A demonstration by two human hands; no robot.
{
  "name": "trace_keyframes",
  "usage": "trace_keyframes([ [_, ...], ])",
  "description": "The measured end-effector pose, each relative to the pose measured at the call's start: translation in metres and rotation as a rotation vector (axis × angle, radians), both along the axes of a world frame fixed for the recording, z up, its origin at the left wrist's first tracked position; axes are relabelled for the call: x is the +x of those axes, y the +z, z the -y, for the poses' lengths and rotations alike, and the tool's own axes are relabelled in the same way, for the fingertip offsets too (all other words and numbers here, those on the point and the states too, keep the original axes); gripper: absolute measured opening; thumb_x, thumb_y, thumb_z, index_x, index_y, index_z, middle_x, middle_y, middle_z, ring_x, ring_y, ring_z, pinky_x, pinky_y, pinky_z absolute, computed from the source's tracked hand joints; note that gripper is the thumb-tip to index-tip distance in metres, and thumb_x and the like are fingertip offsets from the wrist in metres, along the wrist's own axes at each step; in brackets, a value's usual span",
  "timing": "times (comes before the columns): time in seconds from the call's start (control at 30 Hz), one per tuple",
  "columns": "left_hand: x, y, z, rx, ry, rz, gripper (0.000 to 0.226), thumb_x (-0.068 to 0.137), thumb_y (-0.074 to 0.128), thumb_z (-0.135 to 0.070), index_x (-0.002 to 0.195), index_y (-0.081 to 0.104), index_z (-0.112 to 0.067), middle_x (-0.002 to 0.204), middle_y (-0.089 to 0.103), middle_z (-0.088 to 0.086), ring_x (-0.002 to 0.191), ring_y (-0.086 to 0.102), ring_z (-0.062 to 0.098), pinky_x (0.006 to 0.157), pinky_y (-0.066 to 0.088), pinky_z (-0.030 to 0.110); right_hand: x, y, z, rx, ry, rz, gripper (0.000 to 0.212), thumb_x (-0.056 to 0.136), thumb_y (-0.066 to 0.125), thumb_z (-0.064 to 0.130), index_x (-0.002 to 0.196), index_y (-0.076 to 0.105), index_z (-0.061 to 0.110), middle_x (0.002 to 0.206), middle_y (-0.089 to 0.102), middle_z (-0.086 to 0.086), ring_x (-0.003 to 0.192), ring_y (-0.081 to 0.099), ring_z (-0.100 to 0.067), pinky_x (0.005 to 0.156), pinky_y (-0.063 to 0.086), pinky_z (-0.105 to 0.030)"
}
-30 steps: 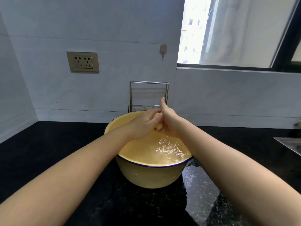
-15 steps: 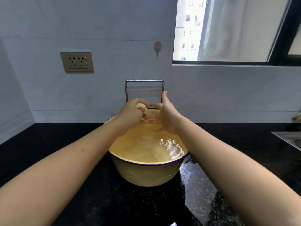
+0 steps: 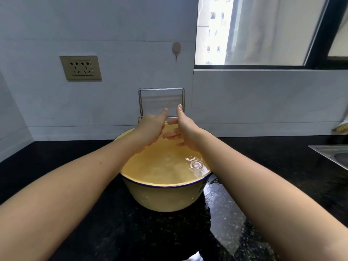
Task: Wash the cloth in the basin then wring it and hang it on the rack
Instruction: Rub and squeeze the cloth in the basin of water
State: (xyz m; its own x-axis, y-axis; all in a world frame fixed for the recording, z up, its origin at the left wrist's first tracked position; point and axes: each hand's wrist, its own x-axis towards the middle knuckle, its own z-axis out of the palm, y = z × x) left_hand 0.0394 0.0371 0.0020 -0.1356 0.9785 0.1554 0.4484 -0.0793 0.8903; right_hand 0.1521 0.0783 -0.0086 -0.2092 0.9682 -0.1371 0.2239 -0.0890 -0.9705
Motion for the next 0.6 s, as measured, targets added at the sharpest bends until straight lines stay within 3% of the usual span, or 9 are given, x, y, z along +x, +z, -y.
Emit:
trace_keyframes([
  [0.17,-0.001,0.003,-0.003,0.026,0.054,-0.003,0.033,0.086,0.036,-0.021,0.054,0.036,-0.013,0.056,0.034,0.01,0.047,0.026,0.023,0.049,0.016,0.029,-0.001,0.001,-0.001,-0.001,0.011,0.039,0.083,0.084,0.006,0.072,0.133,0.048,0.021,0.103,0.072,-0.017,0.113,0.054,-0.029,0.101,0.03,-0.053],
  [0.33,0.004,0.007,-0.006,0.012,0.069,0.033,0.028,0.081,0.037,-0.018,0.054,0.034,-0.012,0.054,0.032,0.01,0.044,0.024,0.022,0.049,0.015,0.027,-0.001,-0.001,0.0,-0.018,0.065,0.075,0.087,0.081,0.003,0.075,0.136,0.044,0.021,0.106,0.071,-0.02,0.124,0.047,-0.032,0.105,0.021,-0.058],
  [0.47,0.009,0.006,-0.008,-0.006,0.063,0.102,0.035,0.087,0.04,-0.028,0.054,0.035,-0.015,0.049,0.033,0.004,0.043,0.025,0.019,0.047,0.017,0.024,-0.002,-0.002,-0.002,-0.049,0.09,0.076,0.087,0.08,0.005,0.077,0.136,0.044,0.023,0.111,0.069,-0.022,0.127,0.044,-0.035,0.106,0.019,-0.061],
  [0.53,0.012,0.007,-0.007,-0.035,0.021,0.202,0.043,0.091,0.04,-0.037,0.053,0.034,-0.017,0.042,0.033,-0.003,0.04,0.026,0.017,0.044,0.019,0.023,-0.001,-0.002,-0.001,-0.081,0.098,0.014,0.086,0.081,0.008,0.077,0.13,0.051,0.021,0.108,0.068,-0.022,0.119,0.05,-0.036,0.104,0.023,-0.062],
  [0.6,0.015,0.009,-0.005,-0.077,-0.054,0.343,0.048,0.092,0.038,-0.044,0.054,0.038,-0.016,0.045,0.038,-0.001,0.042,0.032,0.016,0.046,0.025,0.026,0.0,-0.002,-0.002,-0.121,0.103,-0.113,0.08,0.082,0.012,0.075,0.101,0.061,0.014,0.085,0.066,-0.016,0.089,0.059,-0.03,0.103,0.031,-0.056],
])
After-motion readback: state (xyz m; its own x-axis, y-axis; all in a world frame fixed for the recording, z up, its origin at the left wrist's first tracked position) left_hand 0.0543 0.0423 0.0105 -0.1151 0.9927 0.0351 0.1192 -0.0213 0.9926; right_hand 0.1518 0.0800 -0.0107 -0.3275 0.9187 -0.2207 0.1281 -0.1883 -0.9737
